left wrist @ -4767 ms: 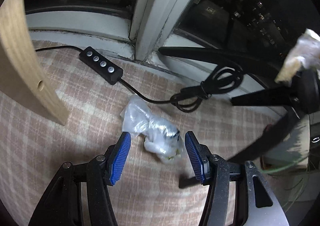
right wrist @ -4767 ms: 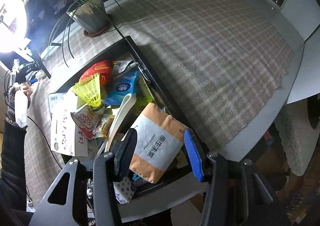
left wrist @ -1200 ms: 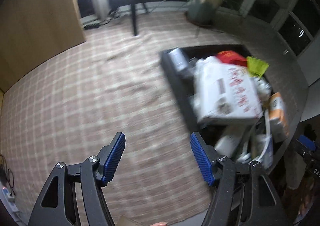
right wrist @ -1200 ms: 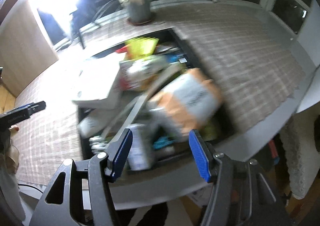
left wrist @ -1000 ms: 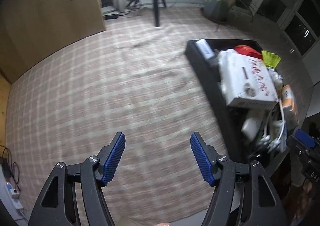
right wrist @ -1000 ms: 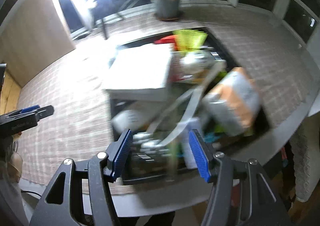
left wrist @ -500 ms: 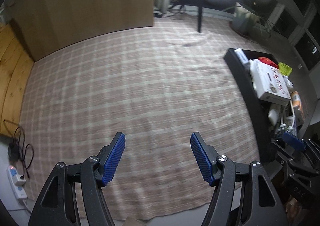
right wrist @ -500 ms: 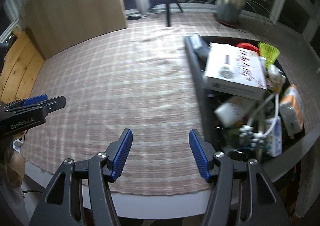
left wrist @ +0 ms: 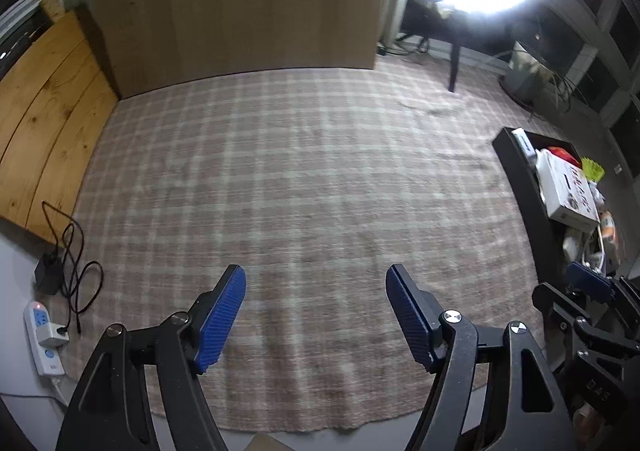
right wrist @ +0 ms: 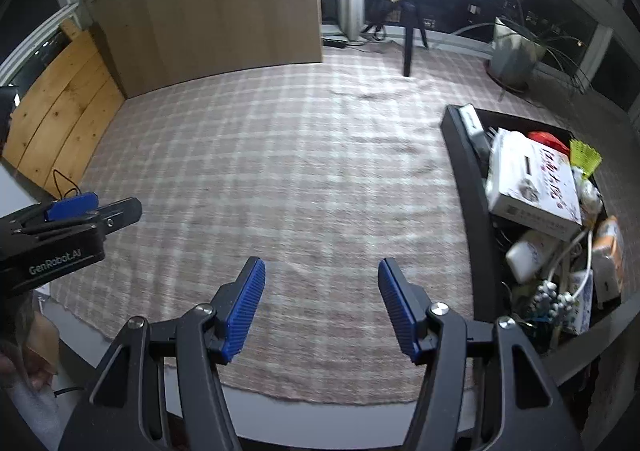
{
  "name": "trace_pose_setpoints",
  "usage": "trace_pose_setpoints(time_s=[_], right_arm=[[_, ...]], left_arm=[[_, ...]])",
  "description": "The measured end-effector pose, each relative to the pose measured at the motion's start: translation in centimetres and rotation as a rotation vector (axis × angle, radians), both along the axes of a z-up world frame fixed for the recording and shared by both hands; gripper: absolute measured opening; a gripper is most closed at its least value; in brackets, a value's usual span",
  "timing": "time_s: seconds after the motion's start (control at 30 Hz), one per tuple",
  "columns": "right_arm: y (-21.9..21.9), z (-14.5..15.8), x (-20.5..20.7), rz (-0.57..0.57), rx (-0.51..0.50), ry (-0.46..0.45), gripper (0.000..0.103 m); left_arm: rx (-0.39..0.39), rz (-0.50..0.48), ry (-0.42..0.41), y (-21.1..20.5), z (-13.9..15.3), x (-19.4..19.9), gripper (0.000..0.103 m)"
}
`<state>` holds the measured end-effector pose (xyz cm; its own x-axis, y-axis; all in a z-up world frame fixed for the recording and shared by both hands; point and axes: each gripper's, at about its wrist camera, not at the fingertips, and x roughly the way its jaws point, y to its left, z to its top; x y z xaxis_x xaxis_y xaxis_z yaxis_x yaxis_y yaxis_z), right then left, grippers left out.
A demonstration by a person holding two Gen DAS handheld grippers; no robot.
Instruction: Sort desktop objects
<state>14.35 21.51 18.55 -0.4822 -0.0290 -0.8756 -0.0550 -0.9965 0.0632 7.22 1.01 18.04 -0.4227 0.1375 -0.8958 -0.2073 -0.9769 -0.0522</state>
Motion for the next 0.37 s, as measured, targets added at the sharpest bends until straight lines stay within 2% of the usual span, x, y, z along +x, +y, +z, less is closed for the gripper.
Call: trace_pose_setpoints(time_s=[0.1,0.37], right_arm=[[-0.9,0.0,-0.2,0.014,0.001,0.001,0.058],[-1.8,-1.1,-1.2,0.027,-0.002,-0.019,0.058]], left_arm=[[0.009,0.018,0.008,-0.8,0.0,0.0,0.071],[-0.027,0.044,0.034,-1.8,-0.2,0.3,0.071]])
